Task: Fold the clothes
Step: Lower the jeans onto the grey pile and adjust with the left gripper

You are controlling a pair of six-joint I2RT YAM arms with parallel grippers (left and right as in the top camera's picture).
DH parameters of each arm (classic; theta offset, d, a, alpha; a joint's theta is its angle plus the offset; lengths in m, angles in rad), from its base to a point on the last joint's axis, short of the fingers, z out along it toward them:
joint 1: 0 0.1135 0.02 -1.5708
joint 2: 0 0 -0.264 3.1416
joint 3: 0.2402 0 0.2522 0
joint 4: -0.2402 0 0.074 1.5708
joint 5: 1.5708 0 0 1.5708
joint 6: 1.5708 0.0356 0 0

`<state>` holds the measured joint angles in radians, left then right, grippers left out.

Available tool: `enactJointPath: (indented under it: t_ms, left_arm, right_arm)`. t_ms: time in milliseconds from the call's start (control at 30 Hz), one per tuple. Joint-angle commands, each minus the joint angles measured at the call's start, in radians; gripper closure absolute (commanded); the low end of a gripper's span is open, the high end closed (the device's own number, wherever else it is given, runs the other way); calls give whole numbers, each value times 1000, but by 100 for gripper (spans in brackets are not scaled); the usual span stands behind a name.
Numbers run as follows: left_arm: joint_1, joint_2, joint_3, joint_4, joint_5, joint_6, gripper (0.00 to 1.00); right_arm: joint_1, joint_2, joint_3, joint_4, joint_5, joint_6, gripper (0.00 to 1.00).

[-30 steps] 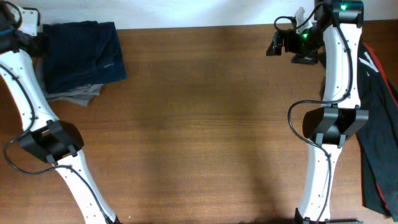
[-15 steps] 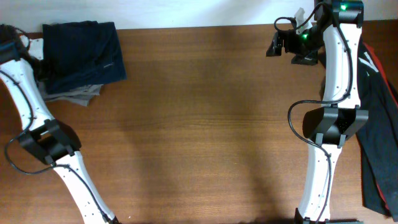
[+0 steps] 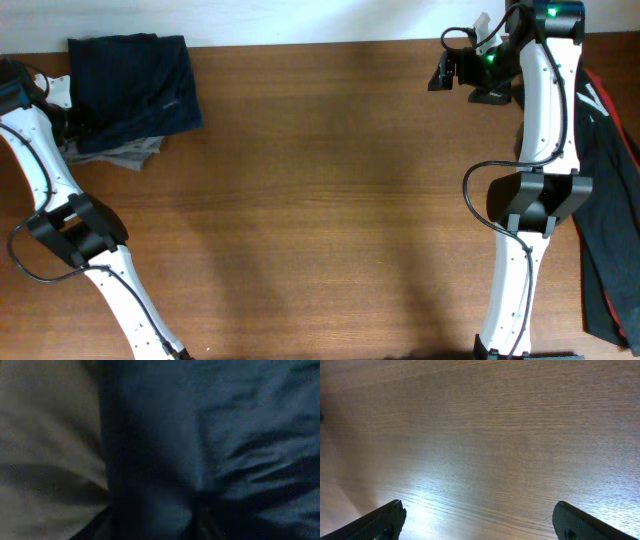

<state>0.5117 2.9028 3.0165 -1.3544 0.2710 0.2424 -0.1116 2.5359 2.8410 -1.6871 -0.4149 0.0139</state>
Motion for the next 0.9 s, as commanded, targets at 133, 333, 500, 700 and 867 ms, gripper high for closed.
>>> enactJointPath:
  t_ms: [133,333,500,700,867]
  left_arm:
    - [-4,23,21,22,33,5,85]
    - [-5,-29,101,-16,28,5,93]
    - [-5,-108,123,0,-16,5,94]
    - [-6,-138,123,-9,-58,6,94]
    - [-6,-171,123,-11,-63,21,95]
  right_arm:
    - [6,-16,19,0,9,-10,1]
    - [6,-16,19,0,9,-10,1]
    - [6,-16,19,0,9,-10,1]
    - [6,-16,19,0,9,-10,1]
    - [6,-16,19,0,9,-10,1]
